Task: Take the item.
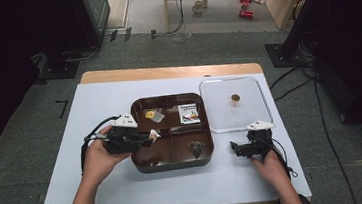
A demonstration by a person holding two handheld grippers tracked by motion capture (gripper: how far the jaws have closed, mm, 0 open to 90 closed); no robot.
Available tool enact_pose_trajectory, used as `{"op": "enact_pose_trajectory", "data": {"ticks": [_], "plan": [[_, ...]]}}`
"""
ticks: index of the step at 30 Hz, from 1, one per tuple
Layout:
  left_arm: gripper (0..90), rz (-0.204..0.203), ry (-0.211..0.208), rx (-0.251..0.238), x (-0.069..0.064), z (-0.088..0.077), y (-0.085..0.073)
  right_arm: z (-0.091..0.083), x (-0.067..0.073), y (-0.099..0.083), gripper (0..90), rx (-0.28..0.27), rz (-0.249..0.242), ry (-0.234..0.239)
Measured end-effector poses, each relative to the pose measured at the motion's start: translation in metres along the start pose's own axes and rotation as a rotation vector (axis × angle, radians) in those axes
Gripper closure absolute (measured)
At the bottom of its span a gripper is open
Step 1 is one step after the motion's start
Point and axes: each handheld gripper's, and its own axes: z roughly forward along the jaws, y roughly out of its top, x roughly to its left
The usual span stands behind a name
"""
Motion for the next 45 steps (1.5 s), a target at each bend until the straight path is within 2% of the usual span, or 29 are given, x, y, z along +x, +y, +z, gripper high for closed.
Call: {"op": "enact_pose_trajectory", "data": {"ticks": [3, 6, 8, 15, 22, 28, 39, 45], "plan": [[79.8, -0.020, -0.005, -0.016, 0.004, -0.006, -0.002, 0.000, 0.000, 0.000, 0.0, 0.000, 0.000, 0.000], [79.8, -0.051, -0.035, -0.047, 0.007, -0.012, -0.002, 0.000, 0.000, 0.000, 0.0, 0.000, 0.000, 0.000], [79.8, -0.070, -0.040, -0.059, 0.010, -0.016, -0.003, 0.000, 0.000, 0.000, 0.0, 0.000, 0.000, 0.000], [79.8, -0.081, -0.015, -0.074, 0.015, -0.028, -0.008, 0.000, 0.000, 0.000, 0.0, 0.000, 0.000, 0.000], [79.8, -0.091, 0.031, -0.088, 0.020, -0.042, -0.014, 0.000, 0.000, 0.000, 0.0, 0.000, 0.000, 0.000], [79.7, -0.117, 0.070, -0.081, 0.028, -0.050, -0.022, 0.000, 0.000, 0.000, 0.0, 0.000, 0.000, 0.000], [79.6, -0.153, 0.144, -0.061, 0.042, -0.057, -0.037, 0.000, 0.000, 0.000, 0.0, 0.000, -0.001, -0.001], [79.4, -0.176, 0.175, -0.034, 0.049, -0.054, -0.046, 0.000, 0.000, 0.000, 0.0, 0.001, -0.001, -0.001]]}}
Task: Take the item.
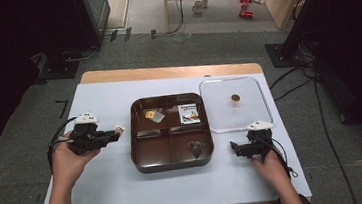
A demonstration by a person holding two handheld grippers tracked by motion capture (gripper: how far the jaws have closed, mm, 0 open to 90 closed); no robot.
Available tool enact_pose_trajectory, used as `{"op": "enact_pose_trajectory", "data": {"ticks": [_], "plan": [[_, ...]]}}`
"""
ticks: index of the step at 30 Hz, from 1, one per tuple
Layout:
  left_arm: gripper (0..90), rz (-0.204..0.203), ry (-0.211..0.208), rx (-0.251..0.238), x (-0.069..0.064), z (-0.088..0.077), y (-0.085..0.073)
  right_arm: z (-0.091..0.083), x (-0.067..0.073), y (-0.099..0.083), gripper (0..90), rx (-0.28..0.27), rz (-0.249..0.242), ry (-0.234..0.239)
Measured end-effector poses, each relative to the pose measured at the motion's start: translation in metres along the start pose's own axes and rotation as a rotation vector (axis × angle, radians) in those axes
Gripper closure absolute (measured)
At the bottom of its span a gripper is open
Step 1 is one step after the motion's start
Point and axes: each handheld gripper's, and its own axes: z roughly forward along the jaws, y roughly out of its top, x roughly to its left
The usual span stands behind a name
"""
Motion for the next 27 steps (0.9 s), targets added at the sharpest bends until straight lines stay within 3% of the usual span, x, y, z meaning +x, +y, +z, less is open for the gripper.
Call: {"op": "enact_pose_trajectory", "data": {"ticks": [15, 19, 27], "plan": [[78.9, -0.093, 0.070, 0.051, 0.028, 0.013, -0.020, 0.000, 0.000, 0.000, 0.0, -0.001, 0.001, 0.001], [78.5, -0.092, 0.091, 0.091, 0.032, 0.022, -0.022, 0.000, 0.000, 0.000, 0.0, 0.000, 0.001, 0.001], [78.0, -0.114, 0.110, 0.108, 0.039, 0.028, -0.025, 0.000, 0.000, 0.000, 0.0, 0.000, 0.001, 0.001]]}}
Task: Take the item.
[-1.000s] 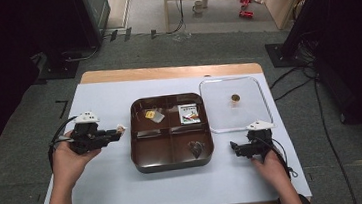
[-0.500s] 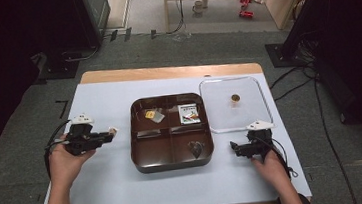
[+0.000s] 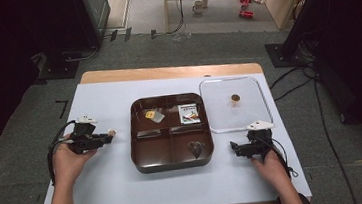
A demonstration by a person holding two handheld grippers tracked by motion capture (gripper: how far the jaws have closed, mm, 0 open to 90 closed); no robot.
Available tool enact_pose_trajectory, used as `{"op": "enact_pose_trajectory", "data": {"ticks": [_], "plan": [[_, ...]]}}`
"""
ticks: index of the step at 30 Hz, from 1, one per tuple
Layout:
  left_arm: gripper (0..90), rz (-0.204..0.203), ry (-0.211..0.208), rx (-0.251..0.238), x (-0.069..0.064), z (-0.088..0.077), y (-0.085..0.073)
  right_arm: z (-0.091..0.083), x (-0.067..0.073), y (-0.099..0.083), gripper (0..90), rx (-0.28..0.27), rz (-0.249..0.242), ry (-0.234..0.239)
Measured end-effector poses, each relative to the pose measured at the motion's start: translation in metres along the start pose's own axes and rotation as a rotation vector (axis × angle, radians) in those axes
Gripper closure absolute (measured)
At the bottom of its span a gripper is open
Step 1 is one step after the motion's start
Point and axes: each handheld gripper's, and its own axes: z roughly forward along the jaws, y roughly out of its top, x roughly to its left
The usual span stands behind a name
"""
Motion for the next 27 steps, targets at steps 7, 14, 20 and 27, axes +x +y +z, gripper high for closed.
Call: {"op": "enact_pose_trajectory", "data": {"ticks": [7, 14, 20, 27], "plan": [[77.3, -0.006, 0.008, 0.015, 0.001, 0.004, -0.001, 0.000, 0.000, 0.000, 0.0, 0.000, 0.000, 0.000], [71.7, -0.018, 0.008, 0.024, 0.002, 0.005, -0.002, 0.000, 0.000, 0.000, 0.0, 0.000, 0.000, 0.000], [60.7, -0.033, 0.007, 0.010, 0.003, 0.003, -0.003, 0.000, 0.000, 0.000, 0.0, 0.000, 0.001, 0.001], [50.5, -0.043, 0.019, -0.040, 0.003, -0.007, -0.003, 0.000, 0.000, 0.000, 0.0, 0.000, 0.001, 0.001]]}}
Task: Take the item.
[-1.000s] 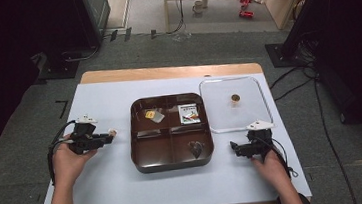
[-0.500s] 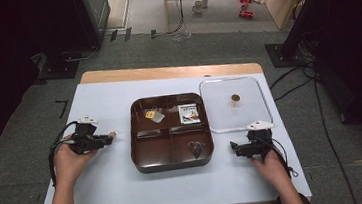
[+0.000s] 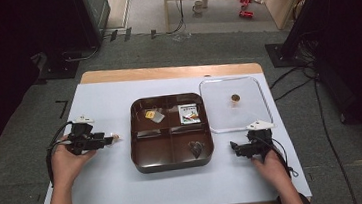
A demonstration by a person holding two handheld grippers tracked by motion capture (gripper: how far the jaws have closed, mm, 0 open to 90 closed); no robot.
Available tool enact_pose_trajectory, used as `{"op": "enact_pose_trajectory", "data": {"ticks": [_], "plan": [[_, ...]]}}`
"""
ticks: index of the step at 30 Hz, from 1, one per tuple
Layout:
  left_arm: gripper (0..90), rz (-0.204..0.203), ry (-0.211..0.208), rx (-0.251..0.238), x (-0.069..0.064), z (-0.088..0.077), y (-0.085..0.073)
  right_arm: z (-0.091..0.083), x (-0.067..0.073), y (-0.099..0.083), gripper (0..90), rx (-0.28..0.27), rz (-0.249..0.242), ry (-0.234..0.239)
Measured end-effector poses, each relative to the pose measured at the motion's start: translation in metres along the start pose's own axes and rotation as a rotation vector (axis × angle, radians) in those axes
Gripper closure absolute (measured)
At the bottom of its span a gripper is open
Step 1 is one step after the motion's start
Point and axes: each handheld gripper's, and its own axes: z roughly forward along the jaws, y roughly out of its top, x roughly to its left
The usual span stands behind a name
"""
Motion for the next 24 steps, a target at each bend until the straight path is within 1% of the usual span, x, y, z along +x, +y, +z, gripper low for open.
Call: {"op": "enact_pose_trajectory", "data": {"ticks": [2, 6, 9, 11, 14, 18, 21, 24], "plan": [[48.5, -0.001, 0.002, -0.014, 0.001, -0.003, -0.001, 0.000, 0.000, 0.000, 0.0, 0.000, 0.000, 0.000], [44.4, -0.016, 0.023, -0.032, 0.005, -0.009, -0.005, 0.000, 0.000, 0.000, 0.0, 0.000, 0.000, 0.000], [42.9, -0.044, 0.034, -0.025, 0.011, -0.011, -0.008, 0.000, 0.000, 0.000, 0.0, 0.000, 0.000, 0.000], [44.4, -0.052, 0.042, -0.022, 0.015, -0.013, -0.011, 0.000, 0.000, 0.000, 0.0, 0.000, 0.000, 0.000], [44.2, -0.064, 0.059, -0.025, 0.020, -0.015, -0.015, 0.000, 0.000, 0.000, 0.0, 0.000, 0.000, 0.000], [43.7, -0.066, 0.101, -0.001, 0.027, -0.016, -0.020, 0.000, 0.000, 0.000, 0.0, 0.000, 0.000, 0.000], [43.3, -0.079, 0.125, 0.010, 0.032, -0.017, -0.025, 0.000, 0.000, 0.000, 0.0, 0.000, 0.000, 0.000], [43.8, -0.087, 0.124, 0.008, 0.037, -0.019, -0.028, 0.000, 0.000, 0.000, 0.0, 0.000, 0.000, 0.000]]}}
